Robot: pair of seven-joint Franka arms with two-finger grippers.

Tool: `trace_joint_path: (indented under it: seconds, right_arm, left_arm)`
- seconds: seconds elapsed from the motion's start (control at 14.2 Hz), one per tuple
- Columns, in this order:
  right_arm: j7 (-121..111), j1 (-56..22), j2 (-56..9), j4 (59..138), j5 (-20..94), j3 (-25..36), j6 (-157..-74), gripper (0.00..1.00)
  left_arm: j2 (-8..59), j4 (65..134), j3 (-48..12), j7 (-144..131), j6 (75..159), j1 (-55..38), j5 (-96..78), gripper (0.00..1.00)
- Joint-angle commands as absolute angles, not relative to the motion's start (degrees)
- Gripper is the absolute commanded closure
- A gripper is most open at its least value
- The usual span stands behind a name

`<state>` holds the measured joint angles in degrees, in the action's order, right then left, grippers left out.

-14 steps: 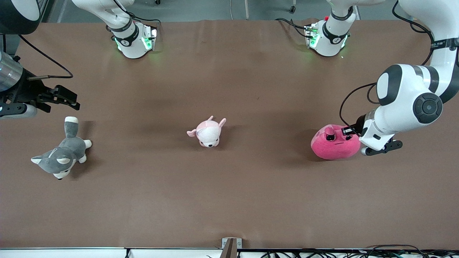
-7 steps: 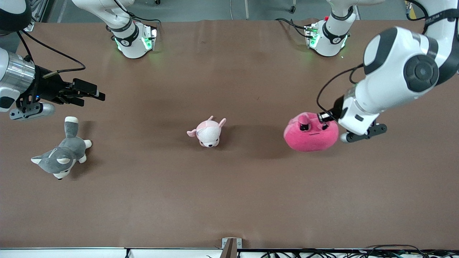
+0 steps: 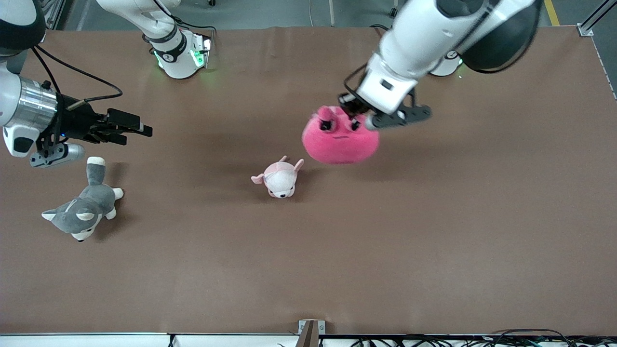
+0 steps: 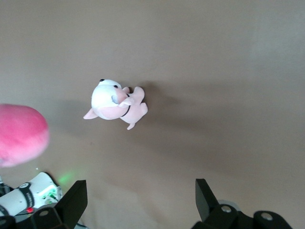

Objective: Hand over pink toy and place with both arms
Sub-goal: 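Lift the pink toy with the left gripper while the right gripper approaches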

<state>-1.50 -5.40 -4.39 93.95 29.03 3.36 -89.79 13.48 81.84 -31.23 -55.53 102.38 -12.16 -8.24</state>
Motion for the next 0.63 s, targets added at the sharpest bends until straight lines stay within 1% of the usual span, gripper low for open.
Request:
trace_joint_path:
  seconds: [0.0,0.07,0.14,0.21,0.28,0.42,0.56]
  right_arm:
    - [-0.9,-6.8,-5.4,93.1,34.0,3.4,-89.8,0.00]
    - [-0.3,-6.8,-5.9,93.1,35.6,3.5,-89.8,0.01]
    - [-0.2,-6.8,-6.2,93.1,35.9,3.4,-89.9,0.05]
    - [-0.2,-7.0,-6.5,93.0,36.4,3.4,-90.0,0.15]
    - [-0.2,-7.9,-6.9,93.0,36.8,3.4,-90.8,0.19]
    - [0.0,-10.2,-7.0,93.0,37.0,3.4,-91.8,0.20]
    - [0.4,-11.3,-7.7,93.0,39.6,3.4,-91.5,0.20]
  left_arm:
    - [16.9,79.5,-31.1,-59.0,108.6,-16.3,-8.5,1.00]
    - [18.0,79.5,-31.1,-60.1,111.9,-18.0,-8.4,1.00]
    - [19.0,79.5,-30.9,-61.2,115.5,-19.9,-8.2,1.00]
    - [19.9,79.5,-30.9,-62.0,118.5,-21.3,-8.1,1.00]
    - [20.6,79.5,-30.9,-62.6,120.1,-22.3,-8.1,1.00]
    - [21.3,79.5,-30.8,-62.8,122.8,-23.9,-8.1,1.00]
    - [22.1,79.5,-30.8,-63.0,125.5,-25.0,-8.2,1.00]
